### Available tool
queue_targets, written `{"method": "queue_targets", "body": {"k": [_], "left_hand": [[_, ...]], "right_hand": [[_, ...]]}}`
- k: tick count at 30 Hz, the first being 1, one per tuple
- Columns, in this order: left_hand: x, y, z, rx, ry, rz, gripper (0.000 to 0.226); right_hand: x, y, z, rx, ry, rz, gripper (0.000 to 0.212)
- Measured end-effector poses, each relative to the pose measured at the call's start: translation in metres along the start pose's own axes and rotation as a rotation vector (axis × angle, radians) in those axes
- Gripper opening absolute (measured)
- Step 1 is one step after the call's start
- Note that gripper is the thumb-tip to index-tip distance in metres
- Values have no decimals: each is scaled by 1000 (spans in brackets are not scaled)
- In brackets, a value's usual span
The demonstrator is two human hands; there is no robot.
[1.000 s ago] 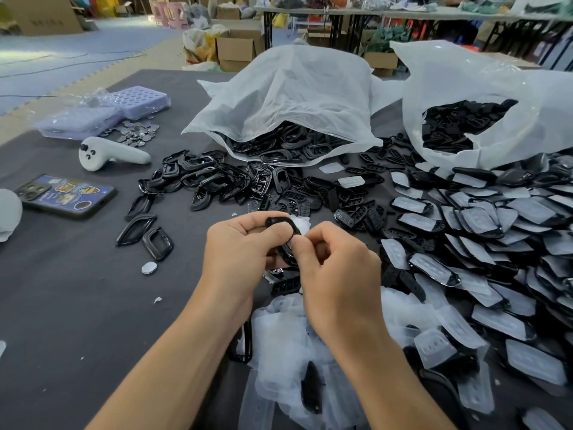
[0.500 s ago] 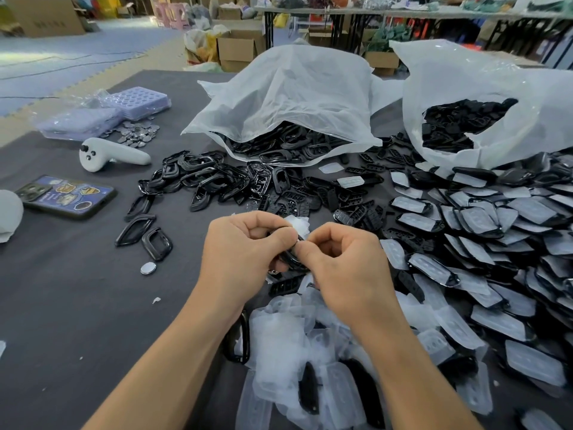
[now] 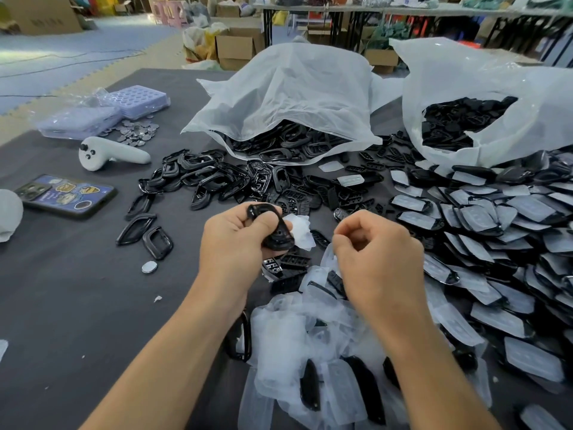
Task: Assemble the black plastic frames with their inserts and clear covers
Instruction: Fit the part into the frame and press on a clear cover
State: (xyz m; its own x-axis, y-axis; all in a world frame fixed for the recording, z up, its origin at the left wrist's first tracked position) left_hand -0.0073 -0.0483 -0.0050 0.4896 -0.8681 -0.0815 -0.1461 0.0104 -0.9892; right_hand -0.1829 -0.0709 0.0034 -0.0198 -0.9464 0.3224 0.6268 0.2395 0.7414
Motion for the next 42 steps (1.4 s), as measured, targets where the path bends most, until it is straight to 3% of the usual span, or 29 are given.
{"method": "queue_targets", "body": {"k": [6, 10, 13, 16, 22, 25, 30, 34, 36, 38, 42], "left_hand": [[5, 1, 4, 25, 11, 30, 22], [0, 2, -1, 78, 71, 56, 25], [-1, 2, 1, 123, 123, 31, 27], [-4, 3, -1, 213, 263, -28, 28], [3, 3, 6, 309, 325, -102, 31], [4, 2, 6, 299, 437, -77, 26], [5, 4, 8, 345, 644, -32, 30], [4, 6, 3, 269, 529, -46, 31], [7, 7, 4, 189, 390, -30, 31], [13, 5, 10, 111, 237, -12, 31], [23, 3, 23, -68, 70, 67, 34]], "right_hand": [[-5, -2, -8, -389, 235, 149, 25], [-6, -2, -13, -485, 210, 185, 29], [-6, 4, -11, -70, 103, 109, 16], [-8, 15, -19, 440, 231, -119, 16], [-5, 10, -22, 582, 229, -217, 14], [-1, 9, -22, 633, 251, -221, 6], [2, 4, -19, 502, 223, -189, 16], [4, 8, -20, 425, 208, -118, 14], [11, 9, -18, 378, 129, -79, 13], [23, 11, -17, 181, 108, -11, 18], [44, 25, -38, -271, 430, 85, 44]]}}
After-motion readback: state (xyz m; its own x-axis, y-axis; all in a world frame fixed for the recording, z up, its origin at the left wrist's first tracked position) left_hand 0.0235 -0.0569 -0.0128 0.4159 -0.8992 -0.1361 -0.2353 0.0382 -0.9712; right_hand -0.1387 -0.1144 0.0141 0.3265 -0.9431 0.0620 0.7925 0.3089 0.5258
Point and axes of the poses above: each hand's wrist, its own x-axis towards the middle knuckle, its own z-axis out of the back of the hand, y = z × x, the point moved 2 cm from there along x, towards the middle knuckle, and after that the axes turned 2 degrees about -y, right-handed, at the moved point
